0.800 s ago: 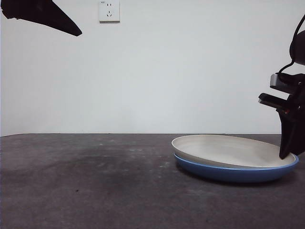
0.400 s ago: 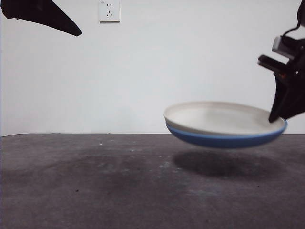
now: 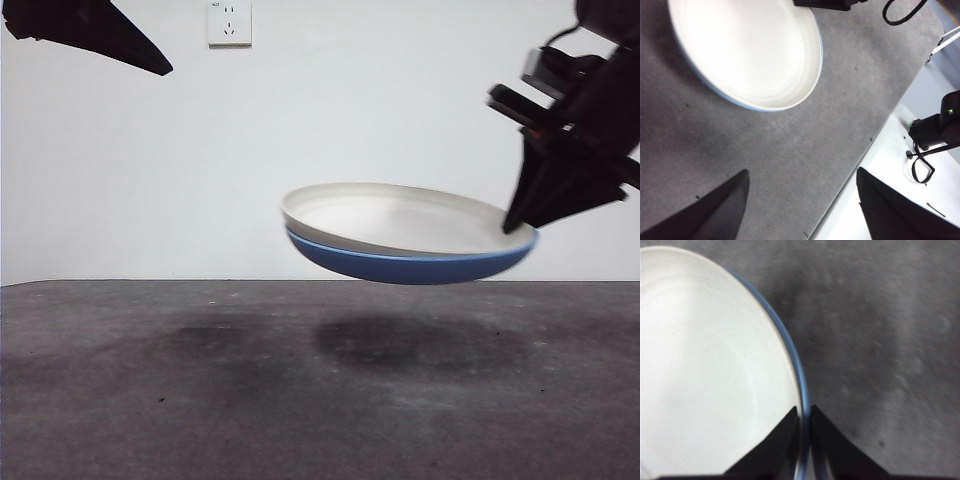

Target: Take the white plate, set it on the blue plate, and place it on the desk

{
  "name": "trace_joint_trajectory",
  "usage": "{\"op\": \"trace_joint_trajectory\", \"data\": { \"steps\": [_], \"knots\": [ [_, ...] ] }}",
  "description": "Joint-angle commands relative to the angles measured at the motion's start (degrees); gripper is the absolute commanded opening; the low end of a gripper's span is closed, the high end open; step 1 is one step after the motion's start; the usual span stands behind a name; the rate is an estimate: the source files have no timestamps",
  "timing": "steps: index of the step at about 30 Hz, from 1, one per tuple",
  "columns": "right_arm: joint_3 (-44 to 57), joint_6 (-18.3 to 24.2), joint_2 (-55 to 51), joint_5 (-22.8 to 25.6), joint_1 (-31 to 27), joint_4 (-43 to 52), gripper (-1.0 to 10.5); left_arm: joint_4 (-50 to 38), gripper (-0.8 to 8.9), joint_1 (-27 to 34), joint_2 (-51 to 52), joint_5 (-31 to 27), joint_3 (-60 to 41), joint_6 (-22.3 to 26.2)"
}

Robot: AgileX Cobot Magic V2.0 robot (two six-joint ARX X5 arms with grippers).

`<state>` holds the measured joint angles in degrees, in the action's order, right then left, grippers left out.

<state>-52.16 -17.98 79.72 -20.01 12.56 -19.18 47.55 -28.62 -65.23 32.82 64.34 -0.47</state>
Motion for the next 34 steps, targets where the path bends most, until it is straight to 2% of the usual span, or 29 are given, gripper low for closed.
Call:
{"op": "trace_joint_trajectory", "data": {
  "steps": [1,13,24,34],
  "knots": [
    [-1.99,-2.58,1.97,0.85,2.27,1.22,0.1,-0.63,3.42,-0.26,-0.26,0.17,0.46,1.11],
    [-5.73,-5.81,10.99,3.78,8.79,4.68,0.1,-0.66,3.42,-0.26,-0.26,0.17,0.46,1.09],
    [-8.76,-7.21,20.39,3.8,9.81,7.21,0.1,-0.52,3.42,-0.26,-0.26,0.17,0.46,1.09],
    [-8.81,-7.1,22.18,3.74,9.81,7.13,0.3,-0.42,3.42,-0.26,-0.26,0.17,0.46,1.07]
  ]
}}
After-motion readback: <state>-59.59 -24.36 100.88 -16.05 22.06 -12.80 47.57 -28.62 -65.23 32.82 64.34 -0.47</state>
